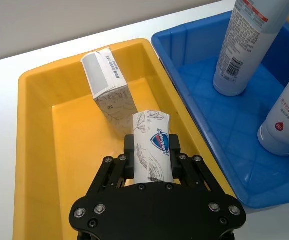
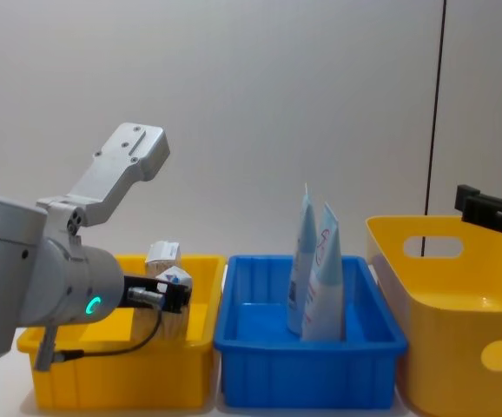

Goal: Bimanual collaborative sorting of washing and personal care products

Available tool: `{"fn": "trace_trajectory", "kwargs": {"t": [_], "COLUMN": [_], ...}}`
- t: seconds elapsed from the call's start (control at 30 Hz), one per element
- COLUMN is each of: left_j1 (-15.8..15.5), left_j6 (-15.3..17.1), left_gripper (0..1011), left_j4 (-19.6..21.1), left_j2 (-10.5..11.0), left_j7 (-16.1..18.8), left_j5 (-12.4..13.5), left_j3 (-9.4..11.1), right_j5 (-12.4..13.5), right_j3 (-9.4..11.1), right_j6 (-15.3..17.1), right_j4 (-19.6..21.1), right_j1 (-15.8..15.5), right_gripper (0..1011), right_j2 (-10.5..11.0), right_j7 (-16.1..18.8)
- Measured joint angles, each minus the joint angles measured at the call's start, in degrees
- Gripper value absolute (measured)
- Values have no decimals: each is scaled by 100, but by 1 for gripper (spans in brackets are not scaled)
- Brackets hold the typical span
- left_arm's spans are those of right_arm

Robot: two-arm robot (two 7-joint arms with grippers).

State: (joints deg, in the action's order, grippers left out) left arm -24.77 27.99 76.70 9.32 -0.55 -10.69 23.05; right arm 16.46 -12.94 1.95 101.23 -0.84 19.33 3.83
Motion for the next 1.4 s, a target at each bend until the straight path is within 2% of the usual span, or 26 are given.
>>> {"fn": "trace_trajectory", "kwargs": {"t": [1.4], "left_j1": [-64], "left_j6": [-37], "left_gripper": [343], "left_j4": [-16], "left_j2": [21], "left_j7": [-77], "left_j5": [39], "left_j3": [17], "right_j5": [0], "right_j3": [0], "right_j6": [0], "right_j4": [0], "right_j1": [0], "right_gripper": [1003], "right_j2": [0], "right_j7": [0]}}
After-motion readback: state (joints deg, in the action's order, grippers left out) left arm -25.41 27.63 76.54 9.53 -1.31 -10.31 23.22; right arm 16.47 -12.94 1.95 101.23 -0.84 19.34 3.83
